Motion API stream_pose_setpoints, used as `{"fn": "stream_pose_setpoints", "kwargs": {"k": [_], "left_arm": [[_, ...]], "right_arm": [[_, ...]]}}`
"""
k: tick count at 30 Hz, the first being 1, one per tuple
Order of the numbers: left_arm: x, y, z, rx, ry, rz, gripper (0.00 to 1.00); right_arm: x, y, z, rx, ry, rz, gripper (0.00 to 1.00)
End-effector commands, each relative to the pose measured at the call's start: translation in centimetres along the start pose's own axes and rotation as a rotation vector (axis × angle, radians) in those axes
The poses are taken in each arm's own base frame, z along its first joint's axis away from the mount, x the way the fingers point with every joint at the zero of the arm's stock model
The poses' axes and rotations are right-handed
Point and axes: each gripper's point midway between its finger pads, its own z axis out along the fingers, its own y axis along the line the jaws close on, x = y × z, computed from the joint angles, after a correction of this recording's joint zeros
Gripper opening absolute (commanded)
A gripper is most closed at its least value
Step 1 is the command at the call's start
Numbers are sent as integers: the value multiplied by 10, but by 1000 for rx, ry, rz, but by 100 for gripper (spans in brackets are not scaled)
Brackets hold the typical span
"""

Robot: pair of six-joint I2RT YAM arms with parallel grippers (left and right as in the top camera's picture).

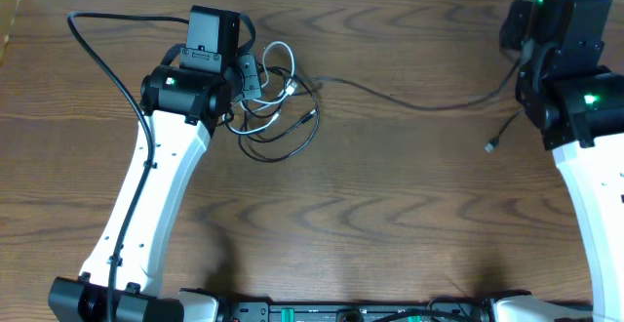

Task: Untangle cables

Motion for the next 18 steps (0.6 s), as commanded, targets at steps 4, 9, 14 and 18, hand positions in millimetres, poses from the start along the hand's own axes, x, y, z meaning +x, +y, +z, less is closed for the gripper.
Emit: {"fn": "stream_pose_setpoints", "kwargs": {"k": [4,9,14,18], "left_arm": [[-9,-4,-9,26,-25,-12,8],[-7,-15,-9,92,-13,34,8],[-10,-45,-19,265,-29,110,8],[-17,-72,-46,441,-79,151,7]], "right_arm": [[56,20,26,-107,232,66,1],[111,31,53,-133,443,20,1],[154,52,74,-258,596,-67,71],[164,87,67,-512,618,-158,97]]}}
